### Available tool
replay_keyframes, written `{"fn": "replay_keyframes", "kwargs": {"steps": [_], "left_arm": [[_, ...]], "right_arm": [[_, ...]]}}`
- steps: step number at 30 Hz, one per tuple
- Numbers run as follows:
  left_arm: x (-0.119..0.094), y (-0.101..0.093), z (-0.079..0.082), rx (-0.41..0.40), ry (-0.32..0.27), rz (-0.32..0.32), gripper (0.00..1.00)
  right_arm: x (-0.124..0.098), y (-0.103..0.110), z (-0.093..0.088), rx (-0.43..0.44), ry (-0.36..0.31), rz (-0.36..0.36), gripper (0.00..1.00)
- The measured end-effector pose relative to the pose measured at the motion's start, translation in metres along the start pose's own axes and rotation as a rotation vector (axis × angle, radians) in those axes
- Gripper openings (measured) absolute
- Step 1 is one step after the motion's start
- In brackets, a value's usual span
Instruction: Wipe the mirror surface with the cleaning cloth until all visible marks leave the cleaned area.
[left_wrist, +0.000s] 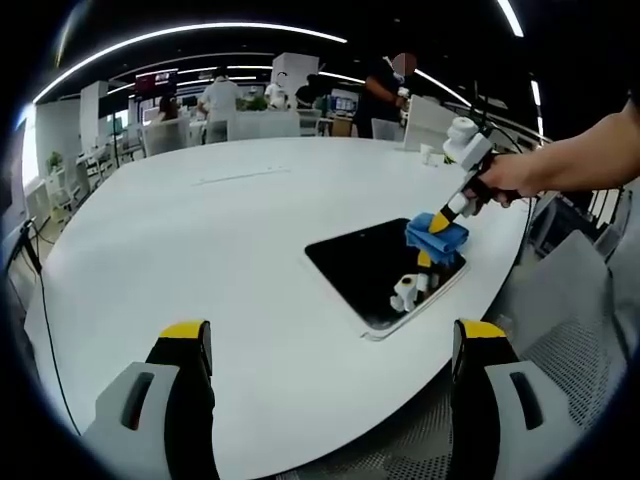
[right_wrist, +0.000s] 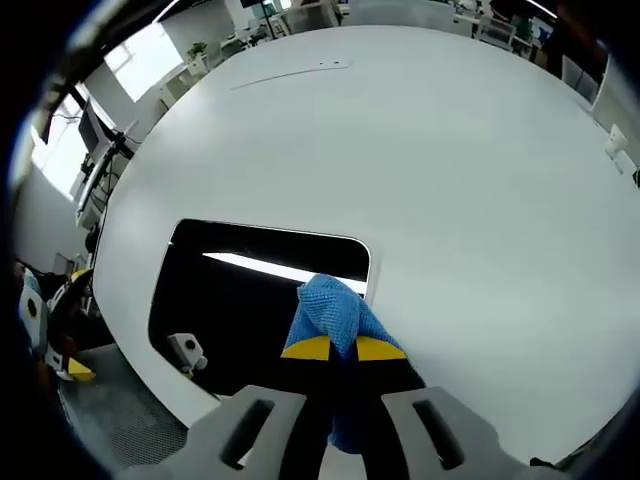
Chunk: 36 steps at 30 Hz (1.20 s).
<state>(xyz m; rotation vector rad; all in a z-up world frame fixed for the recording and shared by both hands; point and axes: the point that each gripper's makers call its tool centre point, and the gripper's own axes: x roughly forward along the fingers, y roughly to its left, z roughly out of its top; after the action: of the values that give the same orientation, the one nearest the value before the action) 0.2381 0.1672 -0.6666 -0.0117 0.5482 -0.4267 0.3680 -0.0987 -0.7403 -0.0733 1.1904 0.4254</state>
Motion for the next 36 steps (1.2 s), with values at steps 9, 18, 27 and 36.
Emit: {"fn": "replay_keyframes", "kwargs": {"steps": [9, 18, 27, 36], "left_arm": [[0.0, 0.0, 0.001, 0.0, -0.006, 0.003, 0.99], [0.0, 0.0, 0.001, 0.0, -0.008, 0.007, 0.99], [-0.001, 0.0, 0.001, 0.007, -0.014, 0.01, 0.99], [-0.001, -0.001, 0.001, 0.002, -0.011, 0.006, 0.99]], "right_arm": [[-0.001, 0.002, -0.001, 0.009, -0.003, -0.014, 0.01], [-0.005, 0.004, -0.006, 0.023, -0.011, -0.024, 0.0], [-0.009, 0.005, -0.019, 0.041, -0.013, -0.017, 0.0], [-0.014, 0.009, -0.03, 0.043, -0.009, -0.027, 0.0]]}}
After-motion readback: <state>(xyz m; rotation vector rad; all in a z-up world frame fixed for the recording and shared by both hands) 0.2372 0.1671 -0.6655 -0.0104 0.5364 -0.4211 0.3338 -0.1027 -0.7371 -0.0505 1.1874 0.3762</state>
